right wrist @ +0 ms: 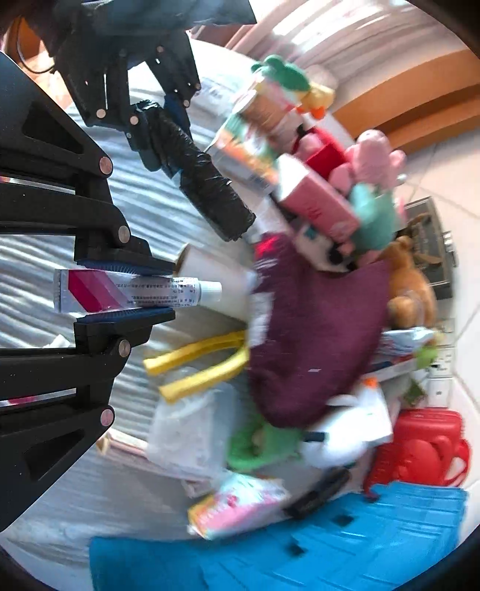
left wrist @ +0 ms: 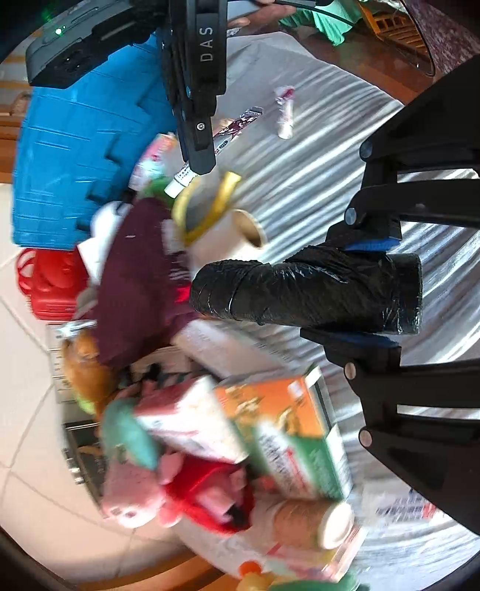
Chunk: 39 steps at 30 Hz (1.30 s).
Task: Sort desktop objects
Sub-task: 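Grasp the black wrapped roll with the left tool while the right tool grasps the white-pink ointment tube, then carry both items over the blue bin and open both tools to drop them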
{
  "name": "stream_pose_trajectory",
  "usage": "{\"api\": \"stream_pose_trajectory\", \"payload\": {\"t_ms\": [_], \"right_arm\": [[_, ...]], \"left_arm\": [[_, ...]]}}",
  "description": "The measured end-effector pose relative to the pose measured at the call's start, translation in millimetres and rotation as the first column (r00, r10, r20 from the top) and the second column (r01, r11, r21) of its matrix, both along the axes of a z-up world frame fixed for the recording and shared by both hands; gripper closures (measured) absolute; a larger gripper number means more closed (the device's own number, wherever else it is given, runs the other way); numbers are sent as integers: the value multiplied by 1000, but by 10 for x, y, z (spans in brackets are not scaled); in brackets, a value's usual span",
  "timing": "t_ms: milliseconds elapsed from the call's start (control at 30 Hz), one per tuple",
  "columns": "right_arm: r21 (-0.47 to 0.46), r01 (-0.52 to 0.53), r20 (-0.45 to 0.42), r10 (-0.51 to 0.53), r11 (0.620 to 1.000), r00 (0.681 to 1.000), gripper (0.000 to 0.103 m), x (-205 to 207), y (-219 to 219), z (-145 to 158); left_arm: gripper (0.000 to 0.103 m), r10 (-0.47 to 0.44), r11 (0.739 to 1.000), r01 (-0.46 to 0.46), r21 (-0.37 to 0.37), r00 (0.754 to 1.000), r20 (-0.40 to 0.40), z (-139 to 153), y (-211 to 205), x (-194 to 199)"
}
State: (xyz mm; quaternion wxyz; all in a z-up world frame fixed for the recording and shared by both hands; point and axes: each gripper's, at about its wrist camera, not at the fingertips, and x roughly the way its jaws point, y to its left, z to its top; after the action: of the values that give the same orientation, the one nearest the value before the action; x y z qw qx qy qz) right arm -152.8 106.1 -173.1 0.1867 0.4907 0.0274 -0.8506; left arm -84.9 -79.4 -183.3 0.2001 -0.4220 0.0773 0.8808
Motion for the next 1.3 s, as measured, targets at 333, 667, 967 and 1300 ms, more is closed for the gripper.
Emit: {"api": "stream_pose_trajectory", "payload": {"t_ms": [333, 667, 967, 1300], "right_arm": [[-69, 28, -187, -40, 997, 981, 86, 64, 112, 843], [-124, 135, -409, -174, 983, 895, 86, 246, 850, 1920], [-141, 279, -568, -309, 950, 763, 86, 514, 2089, 2708], [-184, 408, -515, -441, 894, 735, 86, 257, 3491, 2742]], "left_arm": [[70, -34, 999, 35, 5, 984, -177, 856, 102, -58], [70, -182, 975, 217, 40, 894, -410, 2022, 1167, -376], [70, -278, 936, 350, 37, 800, -532, 2787, 2656, -404], [70, -286, 935, 352, 36, 813, -508, 2899, 3998, -556]]}}
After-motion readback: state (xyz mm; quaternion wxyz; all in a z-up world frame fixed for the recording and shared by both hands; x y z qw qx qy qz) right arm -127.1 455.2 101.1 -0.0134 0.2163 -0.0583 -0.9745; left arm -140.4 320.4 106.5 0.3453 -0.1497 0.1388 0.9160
